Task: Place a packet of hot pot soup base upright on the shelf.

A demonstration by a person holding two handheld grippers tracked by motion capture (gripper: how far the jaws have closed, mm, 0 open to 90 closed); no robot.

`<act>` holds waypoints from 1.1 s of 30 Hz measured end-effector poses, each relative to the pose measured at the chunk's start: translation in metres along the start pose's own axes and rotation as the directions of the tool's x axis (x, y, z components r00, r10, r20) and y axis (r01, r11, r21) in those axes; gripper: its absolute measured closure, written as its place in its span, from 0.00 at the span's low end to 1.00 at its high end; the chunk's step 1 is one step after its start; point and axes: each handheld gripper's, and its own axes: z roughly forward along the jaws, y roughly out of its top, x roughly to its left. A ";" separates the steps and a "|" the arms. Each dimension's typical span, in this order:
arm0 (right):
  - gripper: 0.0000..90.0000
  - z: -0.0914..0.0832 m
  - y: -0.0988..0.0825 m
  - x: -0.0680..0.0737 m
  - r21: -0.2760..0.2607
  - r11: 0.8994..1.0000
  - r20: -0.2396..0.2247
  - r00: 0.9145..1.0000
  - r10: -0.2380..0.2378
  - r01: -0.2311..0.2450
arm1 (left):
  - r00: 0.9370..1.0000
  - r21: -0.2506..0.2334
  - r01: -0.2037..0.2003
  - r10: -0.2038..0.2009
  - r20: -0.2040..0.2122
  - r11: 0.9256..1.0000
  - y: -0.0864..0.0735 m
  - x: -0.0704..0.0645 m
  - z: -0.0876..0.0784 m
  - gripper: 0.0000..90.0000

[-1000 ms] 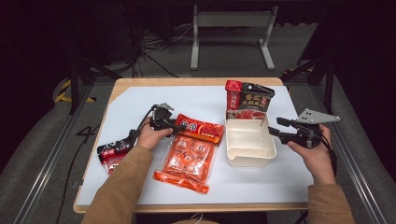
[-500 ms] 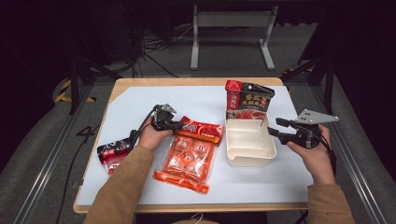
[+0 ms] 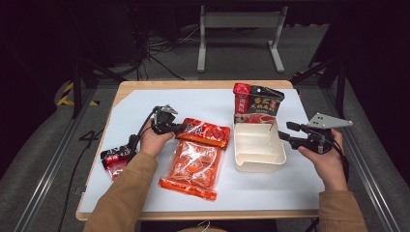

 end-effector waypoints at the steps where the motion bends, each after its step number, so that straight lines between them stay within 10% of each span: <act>1: 0.54 0.000 0.000 0.000 -0.002 1.000 0.000 1.000 0.001 -0.001 | 1.000 -0.004 0.001 -0.001 0.000 1.000 -0.001 0.000 -0.003 1.00; 9: 0.54 -0.001 0.002 0.002 -0.007 1.000 0.002 1.000 -0.002 0.002 | 0.999 -0.107 0.045 -0.044 0.006 0.993 -0.008 -0.002 -0.037 1.00; 33: 0.67 -0.004 0.006 0.008 -0.011 1.000 -0.044 0.999 0.013 -0.014 | 0.995 -0.304 -0.025 0.054 0.087 0.952 -0.001 -0.035 -0.116 1.00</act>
